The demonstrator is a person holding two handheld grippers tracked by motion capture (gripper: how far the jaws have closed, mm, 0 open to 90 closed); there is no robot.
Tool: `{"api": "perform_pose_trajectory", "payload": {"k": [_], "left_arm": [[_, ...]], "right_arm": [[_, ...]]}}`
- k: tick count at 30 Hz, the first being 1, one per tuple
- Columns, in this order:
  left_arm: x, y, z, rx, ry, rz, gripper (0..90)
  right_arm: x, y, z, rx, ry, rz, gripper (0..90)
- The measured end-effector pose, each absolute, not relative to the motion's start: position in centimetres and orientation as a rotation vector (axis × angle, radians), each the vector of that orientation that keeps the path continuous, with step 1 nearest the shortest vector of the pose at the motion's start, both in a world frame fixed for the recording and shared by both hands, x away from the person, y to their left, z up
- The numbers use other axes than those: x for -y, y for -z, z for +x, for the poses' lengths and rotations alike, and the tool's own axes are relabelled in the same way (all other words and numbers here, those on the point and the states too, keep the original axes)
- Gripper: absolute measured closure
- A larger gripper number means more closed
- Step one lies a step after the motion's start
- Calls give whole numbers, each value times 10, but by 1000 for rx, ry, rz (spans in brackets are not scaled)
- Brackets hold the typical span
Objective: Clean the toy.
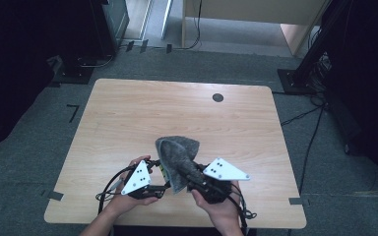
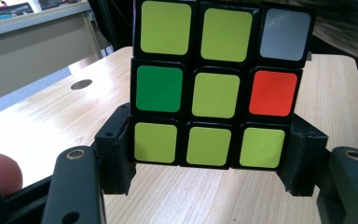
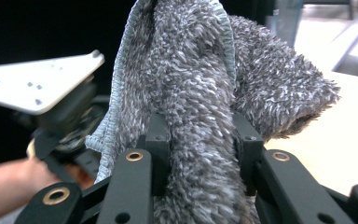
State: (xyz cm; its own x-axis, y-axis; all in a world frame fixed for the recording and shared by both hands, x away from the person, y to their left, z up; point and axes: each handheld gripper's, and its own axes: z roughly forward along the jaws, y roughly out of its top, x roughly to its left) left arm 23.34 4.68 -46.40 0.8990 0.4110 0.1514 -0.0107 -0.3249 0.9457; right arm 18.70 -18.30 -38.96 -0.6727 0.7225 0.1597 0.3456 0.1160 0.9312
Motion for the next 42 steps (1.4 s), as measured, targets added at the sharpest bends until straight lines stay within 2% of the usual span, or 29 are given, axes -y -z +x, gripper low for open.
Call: {"api": "perform_pose_trajectory", "payload": {"k": [3,9,14,17,21,23,28,31,38,42], "left_arm": [[-47,464,232,-295,-451,1878,339],[-49,462,233,-296,-439,1851,339],[-48,463,233,-295,-455,1862,339],[-46,462,231,-297,-482,1876,339],[-48,463,231,-296,-477,1873,339],[-49,462,232,-298,-470,1861,339],[-49,462,234,-303,-474,1866,339],[-47,462,232,-304,-489,1876,339],[-49,461,232,-293,-462,1857,339],[-49,463,234,-307,-468,1866,339]], "right_arm": [[182,396,190,-2073,-1542,1048,670],[209,401,204,-1967,-1482,1248,674],[193,391,192,-2039,-1643,1076,669],[184,395,191,-2081,-1588,1040,668],[198,402,201,-2016,-1439,1169,670],[206,402,203,-1984,-1472,1231,669],[191,392,191,-2043,-1624,1062,653],[181,396,190,-2072,-1587,1042,648],[205,403,203,-1987,-1488,1231,663],[199,395,193,-1960,-1597,1114,665]]}}
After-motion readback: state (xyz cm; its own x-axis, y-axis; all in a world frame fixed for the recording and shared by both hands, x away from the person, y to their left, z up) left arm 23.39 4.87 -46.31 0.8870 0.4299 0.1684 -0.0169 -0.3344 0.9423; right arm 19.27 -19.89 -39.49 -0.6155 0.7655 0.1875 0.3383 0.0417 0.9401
